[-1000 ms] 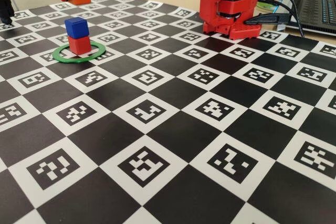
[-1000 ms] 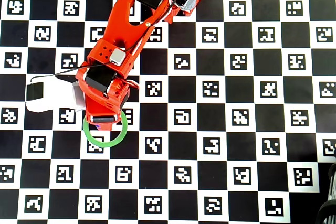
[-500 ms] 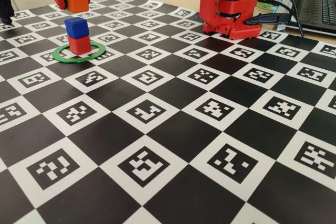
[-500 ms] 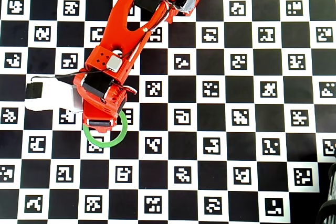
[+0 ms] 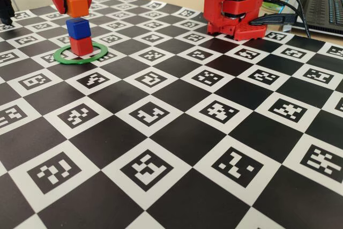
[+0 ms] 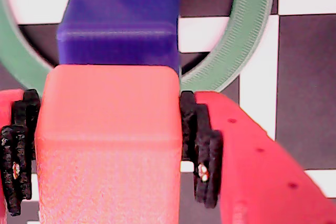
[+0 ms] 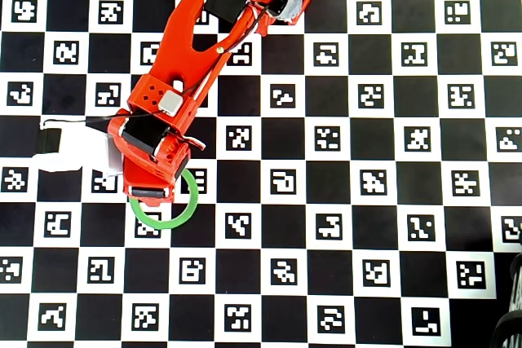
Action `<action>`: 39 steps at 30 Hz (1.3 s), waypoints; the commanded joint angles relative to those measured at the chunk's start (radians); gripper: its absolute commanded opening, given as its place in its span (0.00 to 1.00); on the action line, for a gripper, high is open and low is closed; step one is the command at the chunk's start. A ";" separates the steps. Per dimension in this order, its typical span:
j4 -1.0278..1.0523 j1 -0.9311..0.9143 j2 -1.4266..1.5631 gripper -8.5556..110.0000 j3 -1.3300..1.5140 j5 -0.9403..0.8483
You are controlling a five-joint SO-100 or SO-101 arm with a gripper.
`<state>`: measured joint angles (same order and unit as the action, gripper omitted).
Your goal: Grab the red cube then put it in the green circle then put the blue cube on top and finally the orange cube on top
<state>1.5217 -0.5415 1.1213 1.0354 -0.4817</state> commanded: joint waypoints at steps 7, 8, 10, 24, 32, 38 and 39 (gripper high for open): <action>-0.023 -0.025 0.014 0.16 -0.075 -0.015; -0.023 -0.026 0.012 0.16 -0.075 -0.015; -0.026 -0.028 0.011 0.16 -0.074 -0.017; -0.043 -0.026 0.005 0.16 -0.046 -0.017; -0.043 -0.032 0.012 0.33 -0.043 -0.009; -0.008 -0.040 0.040 0.44 -0.072 -0.011; 0.006 -0.043 0.049 0.44 -0.083 -0.009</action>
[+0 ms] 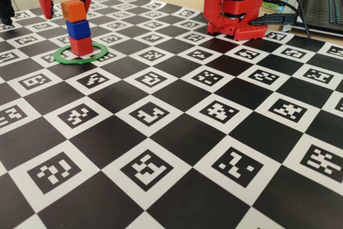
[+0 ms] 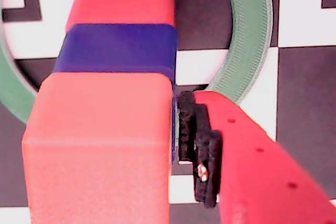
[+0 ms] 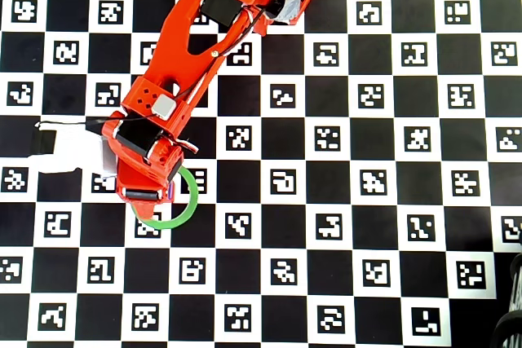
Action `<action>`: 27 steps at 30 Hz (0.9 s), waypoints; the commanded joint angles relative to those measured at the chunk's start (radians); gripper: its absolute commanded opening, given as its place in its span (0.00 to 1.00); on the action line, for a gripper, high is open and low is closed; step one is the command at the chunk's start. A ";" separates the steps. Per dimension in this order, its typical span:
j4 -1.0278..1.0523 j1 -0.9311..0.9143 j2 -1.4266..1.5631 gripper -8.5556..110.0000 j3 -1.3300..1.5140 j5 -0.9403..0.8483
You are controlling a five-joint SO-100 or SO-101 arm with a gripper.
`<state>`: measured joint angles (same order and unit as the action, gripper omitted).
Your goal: Grab the red cube then put it in the green circle then put the blue cube on top and finally the orange cube on top
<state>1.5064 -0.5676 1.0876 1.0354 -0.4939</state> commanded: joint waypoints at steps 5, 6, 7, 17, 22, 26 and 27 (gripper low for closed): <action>0.107 -0.021 0.161 0.46 -0.130 0.012; 0.121 -0.021 0.181 0.46 -0.132 0.018; 0.133 -0.021 0.206 0.46 -0.132 0.026; 0.127 0.101 0.480 0.40 0.051 0.206; 0.003 0.238 0.588 0.33 0.305 0.273; -0.186 0.356 0.684 0.28 0.589 0.244; -0.256 0.383 0.719 0.26 0.676 0.222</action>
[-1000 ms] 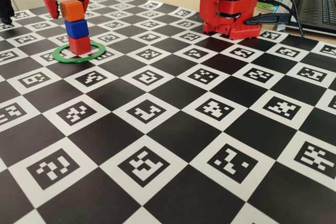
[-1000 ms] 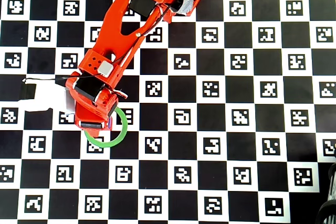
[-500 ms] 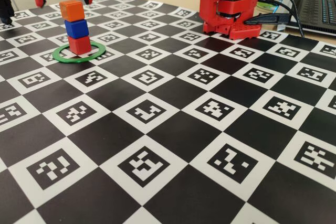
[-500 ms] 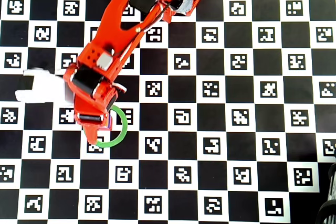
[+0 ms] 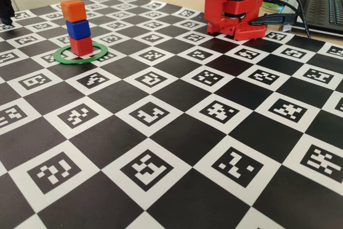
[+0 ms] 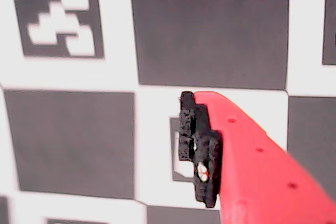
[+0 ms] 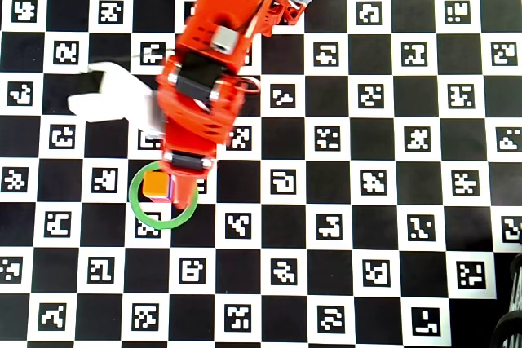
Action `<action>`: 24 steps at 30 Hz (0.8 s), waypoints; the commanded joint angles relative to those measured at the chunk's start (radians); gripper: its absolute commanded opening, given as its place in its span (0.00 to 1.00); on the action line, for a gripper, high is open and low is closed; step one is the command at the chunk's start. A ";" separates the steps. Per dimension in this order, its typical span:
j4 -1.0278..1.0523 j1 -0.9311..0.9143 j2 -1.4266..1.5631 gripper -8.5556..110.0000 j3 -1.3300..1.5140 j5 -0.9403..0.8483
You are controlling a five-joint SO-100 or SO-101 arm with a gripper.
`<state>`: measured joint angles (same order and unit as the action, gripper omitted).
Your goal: Grab the red cube then put it in the green circle then put the blue cube on top and finally the orange cube on top
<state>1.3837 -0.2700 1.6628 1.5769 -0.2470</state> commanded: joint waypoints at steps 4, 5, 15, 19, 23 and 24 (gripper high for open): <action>-0.407 0.170 0.279 0.19 0.448 -0.178; -0.460 0.179 0.311 0.19 0.506 -0.196; -0.821 0.204 0.615 0.02 0.946 -0.439; -0.827 0.252 0.713 0.02 1.069 -0.653; -0.824 0.264 0.808 0.02 1.180 -0.773; -0.815 0.264 0.830 0.02 1.203 -0.790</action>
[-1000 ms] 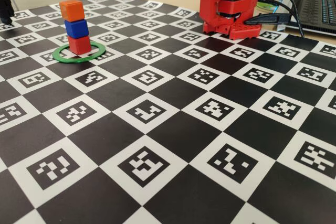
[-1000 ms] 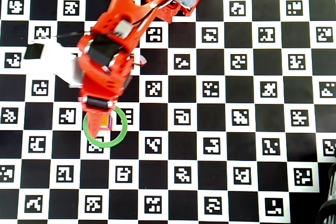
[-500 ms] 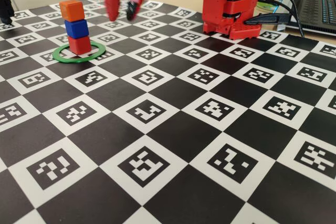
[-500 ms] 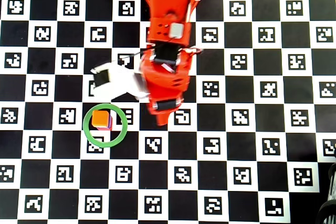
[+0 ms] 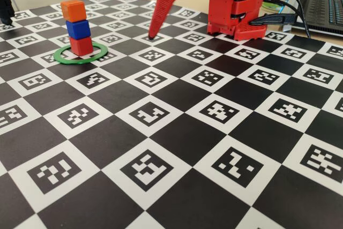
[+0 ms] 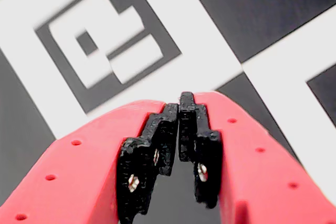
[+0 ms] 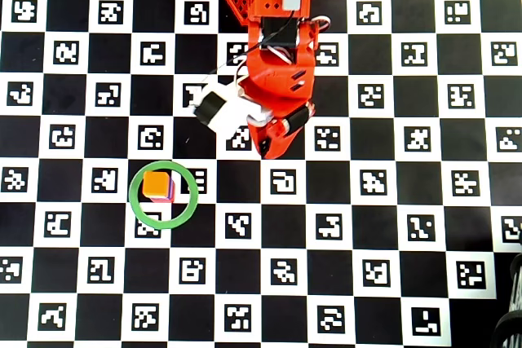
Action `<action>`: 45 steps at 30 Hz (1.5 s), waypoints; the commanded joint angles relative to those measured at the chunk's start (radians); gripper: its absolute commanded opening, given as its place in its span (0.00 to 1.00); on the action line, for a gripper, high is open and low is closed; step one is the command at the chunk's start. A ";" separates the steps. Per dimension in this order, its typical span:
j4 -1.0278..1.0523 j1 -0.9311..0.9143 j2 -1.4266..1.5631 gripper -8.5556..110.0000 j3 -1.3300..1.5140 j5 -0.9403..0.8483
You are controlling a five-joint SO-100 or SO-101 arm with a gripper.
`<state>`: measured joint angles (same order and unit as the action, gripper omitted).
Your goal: Grab the red cube then put it in the green circle then put the blue cube on top and finally the orange cube on top
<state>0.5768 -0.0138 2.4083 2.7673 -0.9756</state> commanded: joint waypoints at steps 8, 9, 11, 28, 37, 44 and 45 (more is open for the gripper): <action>0.031 -0.009 0.290 0.02 0.204 -0.140; 0.044 -0.009 0.316 0.02 0.225 -0.141; 0.060 -0.009 0.348 0.02 0.258 -0.152; 0.368 -0.002 0.718 0.04 0.400 -0.225; 0.569 -0.017 0.888 0.02 0.400 -0.222; 0.678 -0.014 0.951 0.02 0.402 -0.255; 0.689 -0.015 0.951 0.02 0.402 -0.262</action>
<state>1.2318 -0.0291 3.3088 3.1278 -1.2241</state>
